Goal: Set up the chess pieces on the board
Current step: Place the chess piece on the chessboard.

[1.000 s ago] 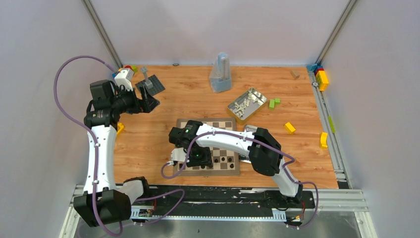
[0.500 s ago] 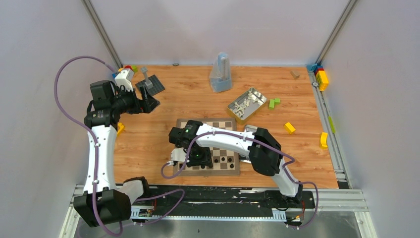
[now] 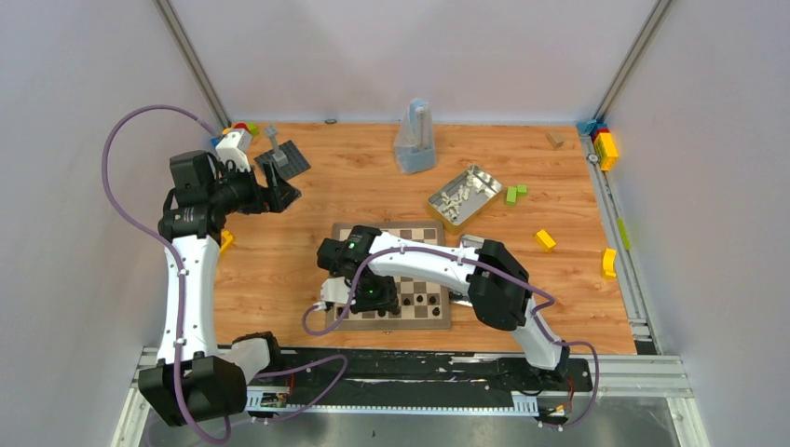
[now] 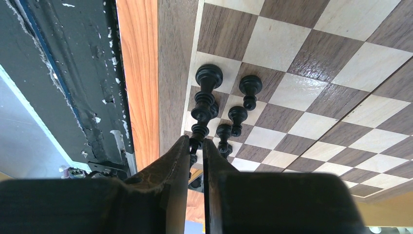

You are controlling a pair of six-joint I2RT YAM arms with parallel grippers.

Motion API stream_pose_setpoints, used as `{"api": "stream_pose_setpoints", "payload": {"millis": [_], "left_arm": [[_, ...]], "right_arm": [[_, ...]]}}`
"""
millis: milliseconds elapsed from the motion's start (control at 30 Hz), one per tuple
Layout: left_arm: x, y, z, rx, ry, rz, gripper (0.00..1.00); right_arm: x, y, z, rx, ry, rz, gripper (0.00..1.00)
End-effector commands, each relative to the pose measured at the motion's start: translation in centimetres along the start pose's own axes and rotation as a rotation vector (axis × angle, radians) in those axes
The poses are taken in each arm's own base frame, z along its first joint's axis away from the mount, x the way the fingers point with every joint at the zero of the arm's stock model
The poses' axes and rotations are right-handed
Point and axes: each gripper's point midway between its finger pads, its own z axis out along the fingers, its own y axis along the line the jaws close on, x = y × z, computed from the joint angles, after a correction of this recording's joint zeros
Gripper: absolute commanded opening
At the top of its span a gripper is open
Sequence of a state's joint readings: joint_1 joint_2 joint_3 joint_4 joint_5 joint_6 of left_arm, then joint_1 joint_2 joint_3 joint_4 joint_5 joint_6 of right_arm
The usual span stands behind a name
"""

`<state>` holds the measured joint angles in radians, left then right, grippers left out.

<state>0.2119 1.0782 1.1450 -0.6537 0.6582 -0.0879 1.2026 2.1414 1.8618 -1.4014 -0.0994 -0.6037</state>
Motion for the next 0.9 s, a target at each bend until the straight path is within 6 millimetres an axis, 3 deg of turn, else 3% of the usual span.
{"api": "stream_pose_setpoints", "payload": {"millis": [0,867], "left_arm": [[-0.85,-0.49,-0.63,0.015,-0.043,0.027,1.00],[-0.78,-0.50,-0.62,0.016,-0.043,0.027,1.00]], "right_arm": [[-1.64,-0.24,-1.34,0.027,-0.069,-0.017,0.03],[-1.06,0.31,-0.81,-0.006,-0.042,-0.022,0.02]]}}
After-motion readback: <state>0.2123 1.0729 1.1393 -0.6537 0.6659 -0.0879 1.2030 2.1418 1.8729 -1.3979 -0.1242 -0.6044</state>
